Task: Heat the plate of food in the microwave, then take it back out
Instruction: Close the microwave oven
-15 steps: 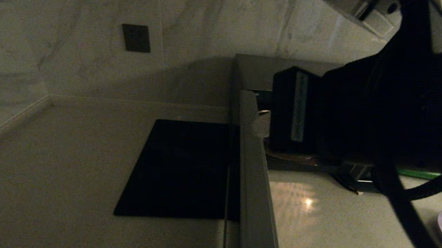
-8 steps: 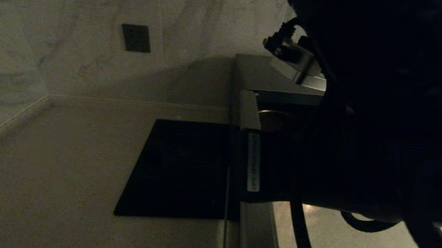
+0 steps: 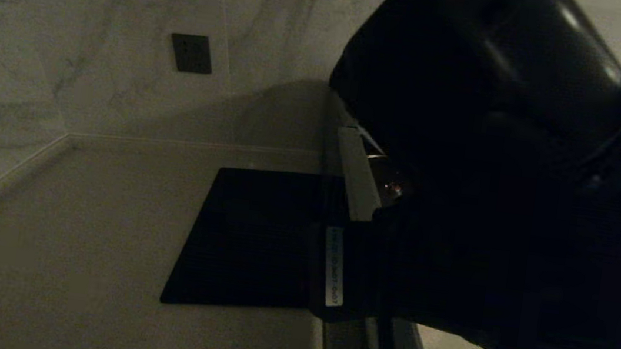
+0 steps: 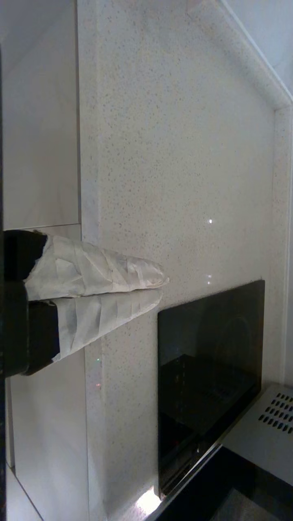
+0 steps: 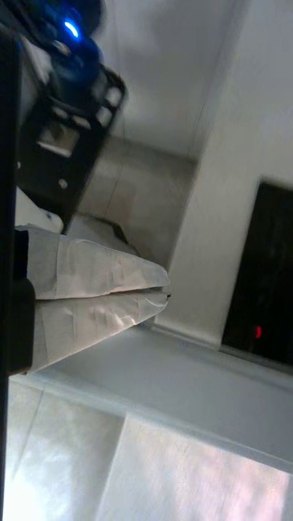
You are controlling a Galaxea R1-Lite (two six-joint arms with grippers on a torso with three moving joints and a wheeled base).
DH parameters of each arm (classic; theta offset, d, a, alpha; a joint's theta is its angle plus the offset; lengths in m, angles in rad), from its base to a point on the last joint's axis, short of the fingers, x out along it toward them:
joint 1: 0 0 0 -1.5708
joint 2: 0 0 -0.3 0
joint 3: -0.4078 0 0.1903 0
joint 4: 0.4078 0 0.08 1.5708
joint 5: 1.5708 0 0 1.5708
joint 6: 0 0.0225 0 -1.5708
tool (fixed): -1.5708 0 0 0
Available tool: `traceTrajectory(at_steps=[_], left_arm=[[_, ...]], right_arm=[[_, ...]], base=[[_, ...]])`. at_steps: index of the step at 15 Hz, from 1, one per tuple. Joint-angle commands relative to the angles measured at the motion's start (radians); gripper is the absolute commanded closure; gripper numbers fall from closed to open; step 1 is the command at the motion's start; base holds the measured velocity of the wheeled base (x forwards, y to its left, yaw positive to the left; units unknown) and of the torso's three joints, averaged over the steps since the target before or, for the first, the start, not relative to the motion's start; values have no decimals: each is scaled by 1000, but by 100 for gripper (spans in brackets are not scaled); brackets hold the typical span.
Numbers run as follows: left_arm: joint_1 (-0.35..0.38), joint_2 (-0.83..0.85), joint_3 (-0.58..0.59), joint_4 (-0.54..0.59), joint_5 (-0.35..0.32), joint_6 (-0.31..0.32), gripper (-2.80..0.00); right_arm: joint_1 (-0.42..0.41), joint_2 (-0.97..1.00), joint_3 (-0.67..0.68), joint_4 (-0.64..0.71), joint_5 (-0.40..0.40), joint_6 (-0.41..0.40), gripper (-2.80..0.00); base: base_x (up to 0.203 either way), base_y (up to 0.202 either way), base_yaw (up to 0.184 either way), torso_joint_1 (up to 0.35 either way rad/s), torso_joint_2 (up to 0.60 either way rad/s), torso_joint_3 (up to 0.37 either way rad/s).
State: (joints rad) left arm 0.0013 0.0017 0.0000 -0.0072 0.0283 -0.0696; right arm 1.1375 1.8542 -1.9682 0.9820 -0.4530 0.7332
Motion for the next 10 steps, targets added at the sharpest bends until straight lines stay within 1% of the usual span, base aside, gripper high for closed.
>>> traceTrajectory(at_steps=[1, 3, 4, 6, 7, 9, 10], left_arm=[[0, 0, 0, 0, -1, -1, 0], [0, 0, 0, 0, 1, -1, 0], [0, 0, 0, 0, 0, -1, 0], [0, 0, 0, 0, 1, -1, 0], [0, 0, 0, 0, 0, -1, 0], [0, 0, 0, 0, 1, -1, 0], [0, 0, 0, 0, 0, -1, 0]], right_arm=[[-11, 17, -1, 41, -33, 66, 0], [-38, 17, -1, 82, -45, 120, 0], [-52, 17, -1, 84, -53, 133, 0], [-82, 15, -1, 87, -93, 145, 0], [-94, 14, -1, 106, -100, 160, 0], [-109, 14, -1, 137, -102, 215, 0], [-128, 14, -1, 141, -107, 222, 0]], base=[[0, 0, 0, 0, 0, 0], [0, 0, 0, 0, 0, 0], [0, 0, 0, 0, 0, 0], [0, 0, 0, 0, 0, 0], [0, 0, 0, 0, 0, 0], [0, 0, 0, 0, 0, 0], [0, 0, 0, 0, 0, 0]])
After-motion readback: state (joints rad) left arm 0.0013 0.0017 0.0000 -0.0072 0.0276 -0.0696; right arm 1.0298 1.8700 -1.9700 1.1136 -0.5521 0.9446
